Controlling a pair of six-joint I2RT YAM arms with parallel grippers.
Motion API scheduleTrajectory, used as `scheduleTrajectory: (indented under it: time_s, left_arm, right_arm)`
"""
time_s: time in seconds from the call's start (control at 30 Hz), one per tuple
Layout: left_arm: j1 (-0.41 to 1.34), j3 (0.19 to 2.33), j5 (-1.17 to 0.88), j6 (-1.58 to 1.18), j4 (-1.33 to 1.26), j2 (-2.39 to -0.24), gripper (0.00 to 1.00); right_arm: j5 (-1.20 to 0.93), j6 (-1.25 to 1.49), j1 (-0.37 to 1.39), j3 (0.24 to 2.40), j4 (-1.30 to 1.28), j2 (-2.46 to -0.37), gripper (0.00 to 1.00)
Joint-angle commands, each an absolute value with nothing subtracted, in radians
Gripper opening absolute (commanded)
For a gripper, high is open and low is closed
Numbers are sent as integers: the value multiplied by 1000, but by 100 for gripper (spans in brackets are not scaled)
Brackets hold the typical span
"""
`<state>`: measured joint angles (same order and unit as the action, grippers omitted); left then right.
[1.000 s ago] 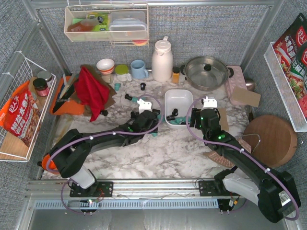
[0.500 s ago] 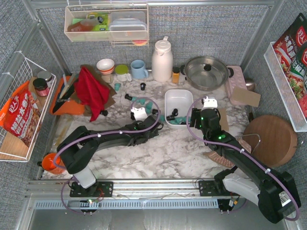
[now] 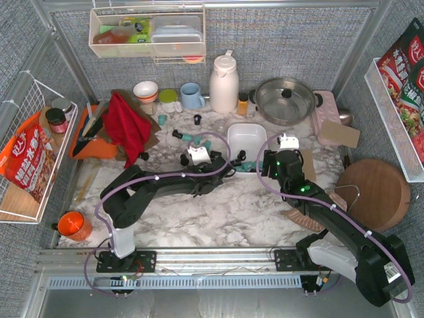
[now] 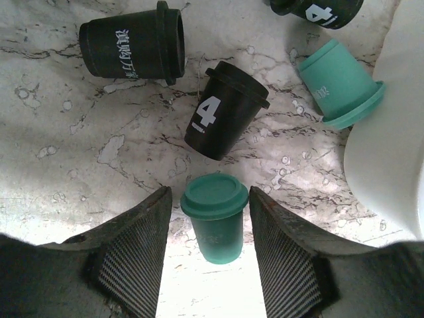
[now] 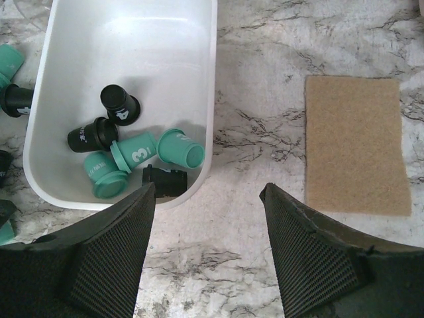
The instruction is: Mix the coffee capsules in the storage basket
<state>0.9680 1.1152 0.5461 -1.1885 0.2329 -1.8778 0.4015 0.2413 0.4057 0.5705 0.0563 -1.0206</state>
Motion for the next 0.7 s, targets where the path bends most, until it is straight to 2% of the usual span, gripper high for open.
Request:
scheduleTrajectory:
  time_s: [0.0,0.5,0.67]
  left_arm:
    - [969,1119,555,-1222,295,-1891,60]
    - [986,1103,576,-1222,319,-1871,52]
    - [986,1081,588,-1159,257,-1833,47]
  right_arm:
    - [397,245,406,574,88,-1020,71]
    - [396,245,405,575,89,-1028,71]
    - [396,246,406,575,89,-1028,71]
